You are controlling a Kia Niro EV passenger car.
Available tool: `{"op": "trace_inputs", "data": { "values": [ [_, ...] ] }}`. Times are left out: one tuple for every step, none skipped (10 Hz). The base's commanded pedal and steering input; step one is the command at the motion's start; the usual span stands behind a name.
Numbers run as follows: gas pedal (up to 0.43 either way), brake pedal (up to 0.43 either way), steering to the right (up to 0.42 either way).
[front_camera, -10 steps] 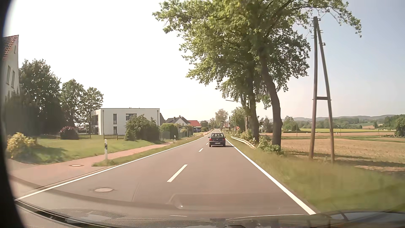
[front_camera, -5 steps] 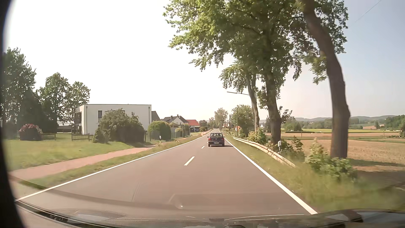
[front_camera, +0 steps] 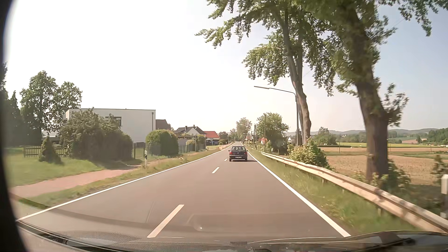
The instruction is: Follow the waypoints while adhering to traffic rules and regulations
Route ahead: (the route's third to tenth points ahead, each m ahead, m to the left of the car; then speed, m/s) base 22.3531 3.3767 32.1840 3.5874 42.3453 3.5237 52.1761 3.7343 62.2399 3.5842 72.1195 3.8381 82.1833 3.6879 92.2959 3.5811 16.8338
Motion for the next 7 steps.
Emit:
{"op": "trace_inputs", "data": {
  "values": [
    [0.138, 0.000, 0.001],
    [0.130, 0.000, 0.001],
    [0.130, 0.000, 0.001],
    [0.130, 0.000, 0.000],
    [0.130, 0.000, 0.001],
    [0.130, 0.000, 0.001],
    [0.130, 0.000, 0.000]
  ]
}}
